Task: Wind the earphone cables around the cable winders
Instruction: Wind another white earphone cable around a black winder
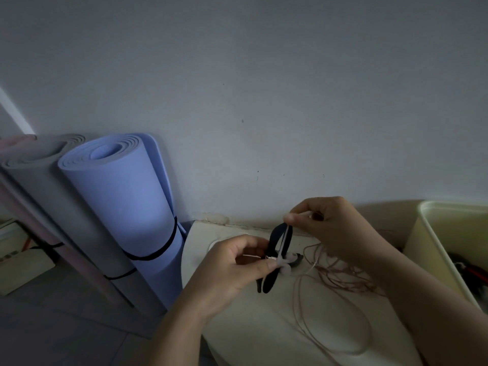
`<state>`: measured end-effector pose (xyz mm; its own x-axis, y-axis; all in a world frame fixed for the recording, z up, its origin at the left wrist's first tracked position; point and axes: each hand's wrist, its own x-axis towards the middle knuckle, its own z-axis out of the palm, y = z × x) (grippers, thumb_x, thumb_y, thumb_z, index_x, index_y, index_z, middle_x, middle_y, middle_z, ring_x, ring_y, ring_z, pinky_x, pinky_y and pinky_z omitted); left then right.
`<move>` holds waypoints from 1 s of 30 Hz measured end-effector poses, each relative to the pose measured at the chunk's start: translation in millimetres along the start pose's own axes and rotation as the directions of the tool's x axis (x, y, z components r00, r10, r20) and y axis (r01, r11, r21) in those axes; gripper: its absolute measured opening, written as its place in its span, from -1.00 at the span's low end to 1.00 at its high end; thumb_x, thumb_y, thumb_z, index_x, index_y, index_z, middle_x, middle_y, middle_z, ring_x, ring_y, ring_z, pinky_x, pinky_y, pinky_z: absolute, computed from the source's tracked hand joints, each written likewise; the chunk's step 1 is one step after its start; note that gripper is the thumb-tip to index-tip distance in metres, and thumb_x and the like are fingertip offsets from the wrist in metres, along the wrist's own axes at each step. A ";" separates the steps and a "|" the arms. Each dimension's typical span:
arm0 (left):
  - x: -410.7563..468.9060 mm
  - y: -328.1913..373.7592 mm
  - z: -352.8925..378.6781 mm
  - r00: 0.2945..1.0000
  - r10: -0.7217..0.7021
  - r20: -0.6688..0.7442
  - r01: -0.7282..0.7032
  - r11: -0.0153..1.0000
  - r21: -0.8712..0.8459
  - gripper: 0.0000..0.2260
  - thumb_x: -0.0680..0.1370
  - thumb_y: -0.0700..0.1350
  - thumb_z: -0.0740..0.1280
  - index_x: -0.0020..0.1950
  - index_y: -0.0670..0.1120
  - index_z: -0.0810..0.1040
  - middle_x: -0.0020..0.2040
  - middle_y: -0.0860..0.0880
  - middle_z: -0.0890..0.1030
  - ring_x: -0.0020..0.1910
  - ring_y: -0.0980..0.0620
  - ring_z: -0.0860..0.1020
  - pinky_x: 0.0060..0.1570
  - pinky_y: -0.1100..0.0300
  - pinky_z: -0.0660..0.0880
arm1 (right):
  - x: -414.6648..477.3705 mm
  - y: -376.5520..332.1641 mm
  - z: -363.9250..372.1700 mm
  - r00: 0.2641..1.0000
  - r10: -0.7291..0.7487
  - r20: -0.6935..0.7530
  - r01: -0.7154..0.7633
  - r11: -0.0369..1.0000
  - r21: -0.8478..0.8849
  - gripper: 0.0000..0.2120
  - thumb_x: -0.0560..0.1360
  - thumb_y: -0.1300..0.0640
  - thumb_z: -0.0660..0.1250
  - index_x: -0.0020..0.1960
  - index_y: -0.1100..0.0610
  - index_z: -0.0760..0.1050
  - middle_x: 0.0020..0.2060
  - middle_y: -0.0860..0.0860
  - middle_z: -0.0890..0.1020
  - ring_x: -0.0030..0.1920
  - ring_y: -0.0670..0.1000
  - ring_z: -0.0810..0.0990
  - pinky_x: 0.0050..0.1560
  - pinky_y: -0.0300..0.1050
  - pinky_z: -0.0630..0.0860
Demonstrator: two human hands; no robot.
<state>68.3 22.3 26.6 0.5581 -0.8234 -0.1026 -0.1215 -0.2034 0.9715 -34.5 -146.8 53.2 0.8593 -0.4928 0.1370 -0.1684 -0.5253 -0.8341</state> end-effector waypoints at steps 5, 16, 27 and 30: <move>-0.5 0.2 2.0 0.992 0.050 0.119 0.005 0.907 -0.420 -0.77 0.36 -0.19 0.51 0.01 -0.09 0.69 0.00 -0.10 0.70 0.01 -0.01 0.66 -0.03 0.21 0.57 | 2.8 21.4 20.9 0.933 0.124 0.339 -0.249 0.901 0.356 -0.21 0.20 -0.40 0.45 -0.01 0.32 0.58 -0.11 0.39 0.60 -0.16 0.14 0.51 -0.08 0.06 0.46; 5.8 -0.3 -2.9 0.966 -0.153 -0.210 -0.057 0.663 -0.747 -0.61 0.42 -0.04 0.32 0.23 -0.07 0.59 0.10 -0.04 0.68 0.00 0.04 0.63 0.05 0.16 0.50 | -0.4 2.7 69.1 0.967 0.116 0.226 -0.170 0.957 0.237 -0.61 0.62 -0.06 0.11 -0.16 0.07 0.63 -0.54 -0.12 0.31 -0.46 -0.08 0.22 -0.36 -0.15 0.21; 13.8 -9.6 -1.6 0.905 -0.162 -0.392 -0.116 0.796 -0.595 -0.79 0.51 -0.15 0.38 0.14 -0.12 0.64 0.07 -0.09 0.69 0.01 0.12 0.63 -0.01 0.25 0.49 | -10.3 -13.0 47.5 0.983 -0.148 0.112 0.174 0.944 -0.281 -0.79 0.56 0.01 0.24 -0.20 -0.07 0.57 -0.49 -0.12 0.49 -0.40 -0.10 0.45 -0.38 -0.27 0.31; 9.9 -6.0 3.7 0.898 -0.044 -0.439 -0.074 0.966 -0.247 -0.85 0.42 -0.03 0.48 -0.03 0.06 0.65 -0.13 0.14 0.70 -0.10 0.21 0.65 -0.11 0.26 0.53 | -11.8 -16.0 40.5 0.967 -0.249 0.058 0.255 0.927 -0.273 -0.76 0.54 -0.02 0.24 -0.27 -0.01 0.52 -0.48 -0.10 0.44 -0.41 -0.10 0.42 -0.41 -0.26 0.28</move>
<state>71.6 13.4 19.0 0.8663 -0.4977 -0.0412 0.0447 -0.0048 0.9990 -22.3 -104.4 43.3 0.9008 -0.3053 0.3089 -0.0689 -0.8026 -0.5926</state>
